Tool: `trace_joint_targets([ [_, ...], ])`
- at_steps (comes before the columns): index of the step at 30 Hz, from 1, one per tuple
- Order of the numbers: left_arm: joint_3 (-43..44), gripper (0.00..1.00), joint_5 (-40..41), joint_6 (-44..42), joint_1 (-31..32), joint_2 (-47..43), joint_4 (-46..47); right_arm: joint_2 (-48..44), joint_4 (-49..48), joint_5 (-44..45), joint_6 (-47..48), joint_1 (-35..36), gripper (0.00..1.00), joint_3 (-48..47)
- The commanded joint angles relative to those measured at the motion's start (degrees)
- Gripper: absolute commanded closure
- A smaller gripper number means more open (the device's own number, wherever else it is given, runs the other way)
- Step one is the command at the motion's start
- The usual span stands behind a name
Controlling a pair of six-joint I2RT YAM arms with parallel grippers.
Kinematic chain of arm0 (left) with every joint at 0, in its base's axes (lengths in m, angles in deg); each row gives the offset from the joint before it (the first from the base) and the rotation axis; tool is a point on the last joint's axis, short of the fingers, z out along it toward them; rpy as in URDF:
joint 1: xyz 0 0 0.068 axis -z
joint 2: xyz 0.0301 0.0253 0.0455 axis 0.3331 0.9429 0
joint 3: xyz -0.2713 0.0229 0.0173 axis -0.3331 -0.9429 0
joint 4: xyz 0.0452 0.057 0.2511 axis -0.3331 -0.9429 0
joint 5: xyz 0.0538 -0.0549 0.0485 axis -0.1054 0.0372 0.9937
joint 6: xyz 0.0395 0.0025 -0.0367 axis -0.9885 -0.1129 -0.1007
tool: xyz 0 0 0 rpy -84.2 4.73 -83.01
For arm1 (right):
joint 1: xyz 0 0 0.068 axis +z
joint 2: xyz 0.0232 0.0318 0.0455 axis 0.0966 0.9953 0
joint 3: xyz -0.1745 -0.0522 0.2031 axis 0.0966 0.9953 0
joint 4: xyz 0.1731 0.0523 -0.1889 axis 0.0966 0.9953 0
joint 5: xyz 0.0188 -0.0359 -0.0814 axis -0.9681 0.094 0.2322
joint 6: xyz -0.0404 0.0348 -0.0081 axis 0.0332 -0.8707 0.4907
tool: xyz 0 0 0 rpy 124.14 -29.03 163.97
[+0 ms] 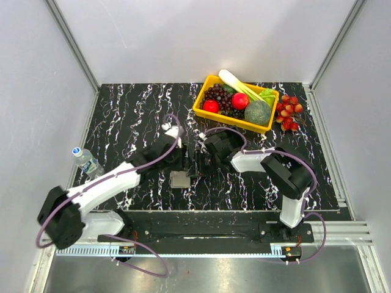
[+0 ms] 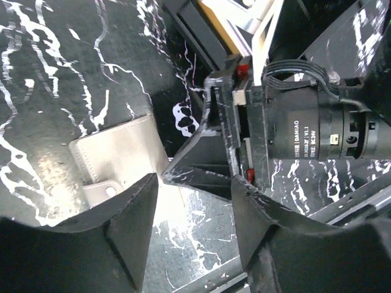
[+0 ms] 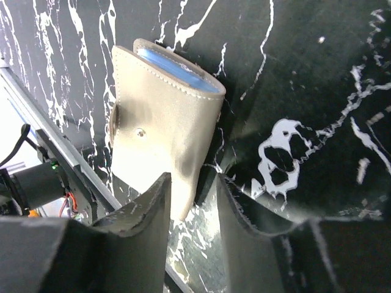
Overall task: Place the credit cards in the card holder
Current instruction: Close the card holder at the center of the board.
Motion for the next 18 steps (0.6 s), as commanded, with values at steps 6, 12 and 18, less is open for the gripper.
trace_joint_targets([
  [6, -8.28, 0.39, 14.08, 5.82, -2.63, -13.75, -2.67, -9.02, 9.38, 8.98, 4.46, 0.14, 0.55, -2.53],
  [12, -13.30, 0.39, 12.16, 9.08, -8.08, -13.41, -0.66, -5.08, 7.10, 3.54, 1.74, 0.48, 0.57, -7.10],
  [18, -15.58, 0.40, 9.08, 9.16, -10.99, -11.48, 1.80, 0.02, 6.57, 1.86, -0.72, 2.33, 0.59, -11.58],
])
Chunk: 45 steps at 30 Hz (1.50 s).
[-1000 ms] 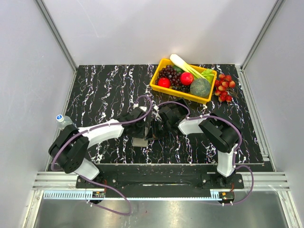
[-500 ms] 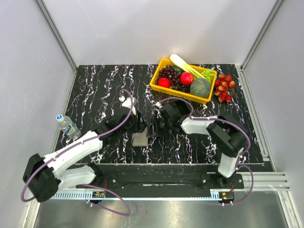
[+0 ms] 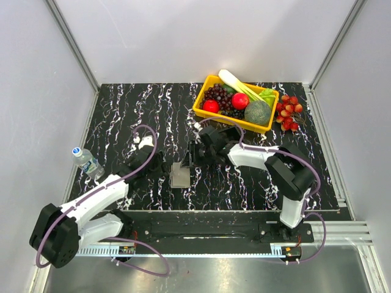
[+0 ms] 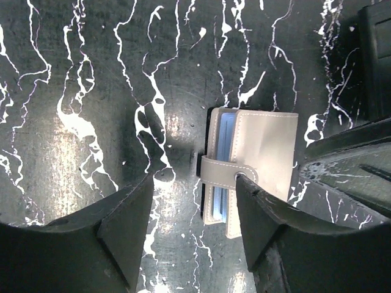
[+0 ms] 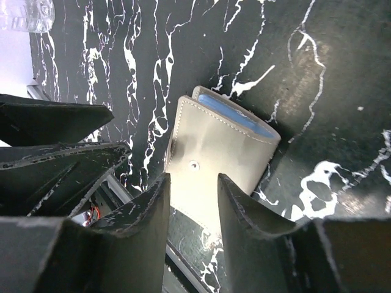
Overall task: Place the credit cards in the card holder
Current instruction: Close the card holder at the center of the board.
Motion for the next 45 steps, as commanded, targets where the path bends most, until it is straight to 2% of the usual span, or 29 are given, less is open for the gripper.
trace_joint_targets([
  [1, -1.33, 0.42, -1.70, 1.23, -1.59, 1.29, 4.51, 3.74, -1.49, -2.22, -2.45, 2.14, 0.59, -4.00],
  [3, -2.12, 0.45, -2.84, 1.32, -2.12, 1.82, 5.74, 5.06, -1.76, -2.75, -3.33, 2.58, 0.60, -4.88],
  [10, -3.27, 0.47, -4.60, 1.14, -2.74, 3.40, 8.03, 7.00, -4.04, -3.98, -5.36, 4.33, 0.61, -5.59],
  [14, -3.54, 0.53, -5.39, 1.23, -2.91, 4.54, 9.00, 7.00, -5.53, -4.07, -6.06, 4.69, 0.61, -5.24],
  [23, -4.41, 0.59, -6.88, 1.14, -3.00, 7.88, 10.93, 4.81, -7.73, -1.62, -6.68, 4.69, 0.62, -2.43],
  [35, -4.94, 0.61, -8.55, 0.79, -3.00, 8.68, 13.92, 1.39, -11.94, -0.04, -7.90, 4.78, 0.61, 1.35],
  [45, -5.64, 0.63, -9.26, 0.35, -3.00, 9.47, 15.24, 0.14, -9.94, 2.52, -7.03, 4.78, 0.60, 1.27],
])
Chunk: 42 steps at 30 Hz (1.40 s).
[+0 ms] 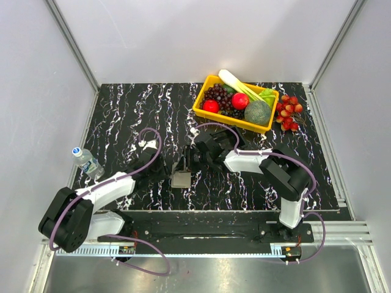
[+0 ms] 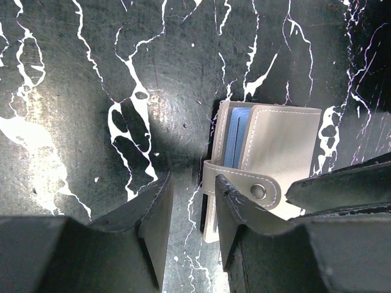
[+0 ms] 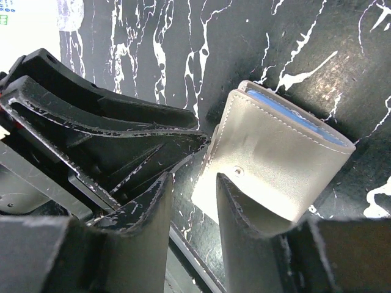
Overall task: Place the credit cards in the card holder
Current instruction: Close the card holder at the center of the board.
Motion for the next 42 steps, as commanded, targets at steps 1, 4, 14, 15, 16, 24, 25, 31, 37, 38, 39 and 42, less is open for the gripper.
trace_joint_targets([
  [1, -0.55, 0.63, -1.63, -0.70, -0.22, 0.16, 3.42, -1.80, -0.38, 2.02, 0.36, 0.45, 0.60, -1.05],
  [4, -0.73, 0.63, -1.81, -0.87, -0.22, 0.24, 3.94, -0.66, -0.73, 1.66, 0.19, 0.53, 0.62, -1.66],
  [14, -1.08, 0.64, -2.51, -1.58, -0.22, 0.07, 4.30, 1.81, 1.47, 2.02, 1.24, 0.54, 0.69, -4.22],
  [15, -1.08, 0.64, -2.51, -1.58, -0.22, 0.07, 4.39, 1.98, 1.47, 1.93, 1.24, 0.54, 0.71, -4.39],
  [16, -0.99, 0.63, -2.42, -1.58, -0.22, 0.15, 4.30, 2.07, 1.64, 1.84, 1.24, 0.45, 0.73, -4.56],
  [24, -1.08, 0.64, -2.51, -1.40, -0.22, 0.16, 4.47, 1.90, 4.28, 2.45, 2.29, 0.80, 0.74, -4.92],
  [25, -1.08, 0.64, -2.42, -1.49, -0.22, 0.16, 4.47, 1.98, 4.71, 2.54, 2.38, 0.89, 0.74, -5.01],
  [31, -0.99, 0.64, -2.51, -1.40, -0.22, 0.16, 4.48, 2.60, 5.34, 2.54, 2.65, 1.15, 0.74, -5.71],
  [37, -0.99, 0.64, -2.60, -1.40, -0.22, 0.16, 4.48, 3.04, 5.59, 2.72, 3.17, 1.15, 0.81, -6.76],
  [38, -0.99, 0.64, -2.60, -1.40, -0.22, 0.16, 4.56, 3.21, 5.77, 2.89, 3.26, 1.15, 0.82, -6.94],
  [39, -0.90, 0.64, -2.69, -1.40, -0.31, 0.16, 4.56, 3.13, 5.77, 3.07, 3.26, 1.06, 0.84, -6.85],
  [42, -0.99, 0.64, -2.60, -1.40, -0.23, 0.16, 4.56, 2.60, 6.56, 4.03, 3.70, 1.24, 0.93, -6.59],
])
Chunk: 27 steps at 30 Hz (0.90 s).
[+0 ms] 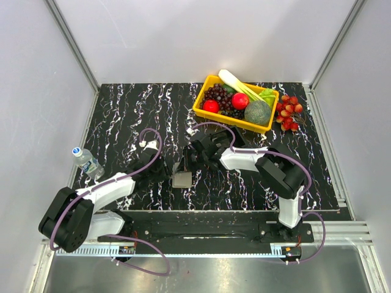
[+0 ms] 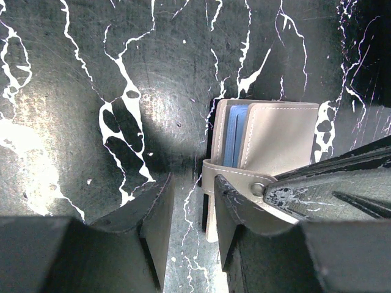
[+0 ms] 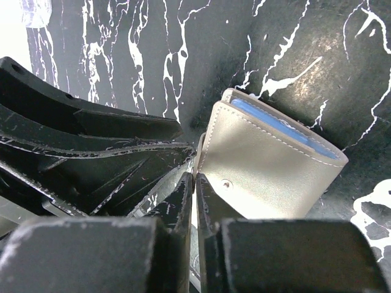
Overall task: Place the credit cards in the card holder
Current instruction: Close the card holder at the center of the board.
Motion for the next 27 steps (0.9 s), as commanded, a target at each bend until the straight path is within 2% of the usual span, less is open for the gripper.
trace_joint_targets([
  [1, -0.14, 0.64, -0.79, -0.77, -0.12, 0.13, 2.66, -0.13, 1.21, 2.68, 1.51, 0.69, 0.95, -2.24],
  [4, -0.23, 0.64, -0.61, -0.77, -0.12, -0.04, 2.57, -0.92, 2.62, 3.73, 2.39, 0.95, 1.00, -2.06],
  [12, 0.21, 0.59, 0.09, -0.94, -0.12, -1.36, 1.87, -2.59, 8.33, 8.21, 4.33, 2.18, 1.00, -1.89],
  [27, 1.36, 0.53, 0.01, -3.31, -0.12, -2.68, 1.69, -1.01, 11.76, 12.97, 8.46, 2.19, 1.00, -4.00],
])
